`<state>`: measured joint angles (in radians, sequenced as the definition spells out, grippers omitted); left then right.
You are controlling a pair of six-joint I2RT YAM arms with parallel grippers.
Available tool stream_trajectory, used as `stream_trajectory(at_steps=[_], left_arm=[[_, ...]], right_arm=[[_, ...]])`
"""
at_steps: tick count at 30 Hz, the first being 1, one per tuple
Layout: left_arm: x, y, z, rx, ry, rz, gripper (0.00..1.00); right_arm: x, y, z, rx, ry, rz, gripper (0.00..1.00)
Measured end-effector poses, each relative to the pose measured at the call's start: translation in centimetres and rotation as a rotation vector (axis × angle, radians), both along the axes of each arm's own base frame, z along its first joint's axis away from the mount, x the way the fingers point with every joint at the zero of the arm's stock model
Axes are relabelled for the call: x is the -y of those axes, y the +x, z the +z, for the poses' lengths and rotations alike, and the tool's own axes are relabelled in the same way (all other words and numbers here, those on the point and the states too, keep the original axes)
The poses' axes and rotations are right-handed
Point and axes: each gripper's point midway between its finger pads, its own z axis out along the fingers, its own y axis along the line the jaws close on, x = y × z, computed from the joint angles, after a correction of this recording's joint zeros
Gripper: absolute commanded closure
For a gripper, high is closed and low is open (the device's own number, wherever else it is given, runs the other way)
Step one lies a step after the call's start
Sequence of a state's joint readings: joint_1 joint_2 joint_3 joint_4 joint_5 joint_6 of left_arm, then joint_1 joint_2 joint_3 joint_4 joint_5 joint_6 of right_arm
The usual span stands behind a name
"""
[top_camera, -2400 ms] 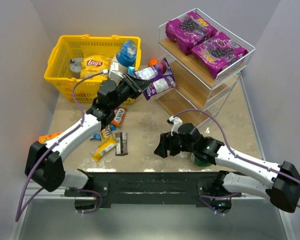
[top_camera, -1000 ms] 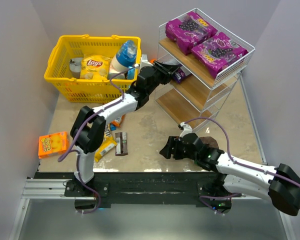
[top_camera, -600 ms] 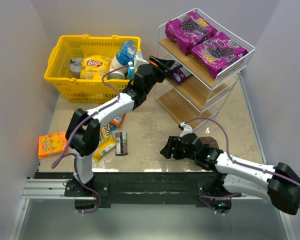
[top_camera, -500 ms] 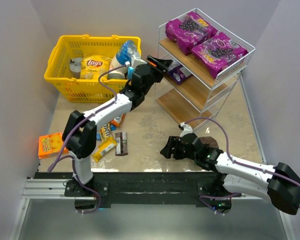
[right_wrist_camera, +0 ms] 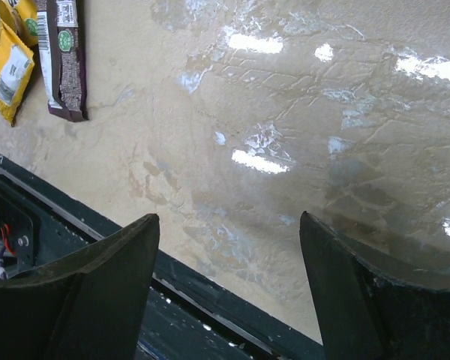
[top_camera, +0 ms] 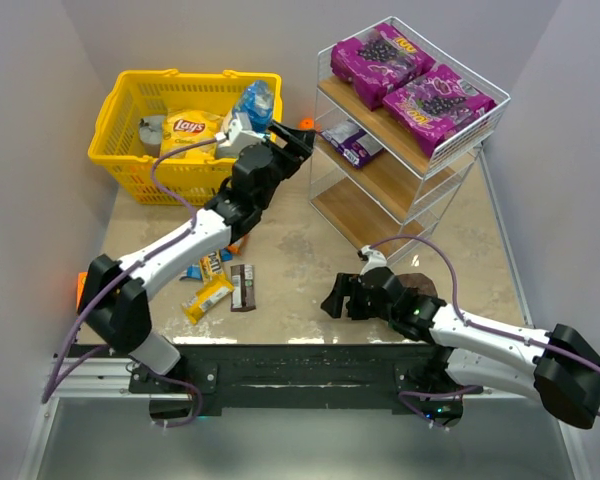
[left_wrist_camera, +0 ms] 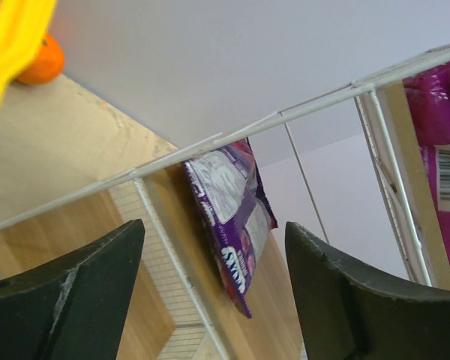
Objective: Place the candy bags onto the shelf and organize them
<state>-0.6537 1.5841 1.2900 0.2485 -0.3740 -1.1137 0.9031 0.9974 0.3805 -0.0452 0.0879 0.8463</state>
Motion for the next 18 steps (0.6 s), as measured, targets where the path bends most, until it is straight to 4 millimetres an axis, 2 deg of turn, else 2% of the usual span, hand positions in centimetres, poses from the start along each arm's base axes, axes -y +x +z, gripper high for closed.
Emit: stream_trajectory(at_steps=[5,8,11,13,18], left_arm=[[-3.4,-3.2,0.6,0.042,0.119,0.018,0.11],[-5.5,-5.1,0.0,0.037,0.211,0.02,0.11],[-8.6,-7.3,-2.4,-0.009,0.311,0.028,0.11],[-11.2,-8.8,-4.9,-0.066,0.375,0.037,0.11],[-16.0,-12.4,-10.3,-0.217,0.504,0.054,0.11]], right_arm=[[-0.6,0.5,0.6,-0.004,-0.004,-0.003,0.2],[-1.7,1.3,1.5,0.001,0.003,0.0,0.21],[-3.7,2.5,2.0,0.008,0.006,0.013,0.23],[-5.0,3.1,1.7,0.003,-0.003,0.028,0.24],[-10.6,5.3,1.3,0.018,-0.028,0.1,0.28]])
